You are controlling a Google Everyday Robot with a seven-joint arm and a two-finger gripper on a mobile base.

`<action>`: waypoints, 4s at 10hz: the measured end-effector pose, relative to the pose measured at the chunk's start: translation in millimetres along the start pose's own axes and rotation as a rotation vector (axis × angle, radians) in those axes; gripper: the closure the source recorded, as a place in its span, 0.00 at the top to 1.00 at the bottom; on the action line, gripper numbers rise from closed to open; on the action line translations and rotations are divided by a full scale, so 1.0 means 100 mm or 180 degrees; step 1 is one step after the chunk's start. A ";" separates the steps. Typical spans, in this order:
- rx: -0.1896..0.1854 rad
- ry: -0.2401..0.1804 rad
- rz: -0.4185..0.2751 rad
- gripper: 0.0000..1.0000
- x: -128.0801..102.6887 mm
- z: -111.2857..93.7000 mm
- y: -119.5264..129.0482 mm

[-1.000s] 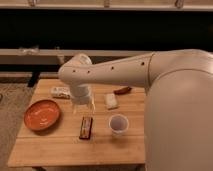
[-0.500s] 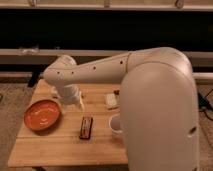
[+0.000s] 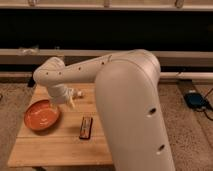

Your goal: Drag the ceramic bowl in a circle

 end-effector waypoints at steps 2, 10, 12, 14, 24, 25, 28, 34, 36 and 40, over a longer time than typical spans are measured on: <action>0.0000 0.0035 -0.0088 0.65 -0.10 0.14 0.17; -0.0063 0.0189 -0.0217 0.65 -0.21 0.61 0.43; -0.0094 0.0228 -0.0259 0.65 -0.20 0.75 0.51; -0.0107 0.0253 -0.0300 0.65 -0.18 0.84 0.58; -0.0179 0.0192 -0.0341 0.54 -0.26 1.14 0.60; -0.0171 0.0198 -0.0363 0.43 -0.25 1.16 0.57; -0.0114 0.0211 -0.0330 0.13 -0.26 1.16 0.38; 0.0184 0.0072 -0.0076 0.00 -0.75 0.93 -0.18; 0.0360 0.0067 -0.0040 0.00 -0.82 0.91 -0.38; 0.0603 0.0100 -0.0053 0.00 -0.47 0.82 -0.97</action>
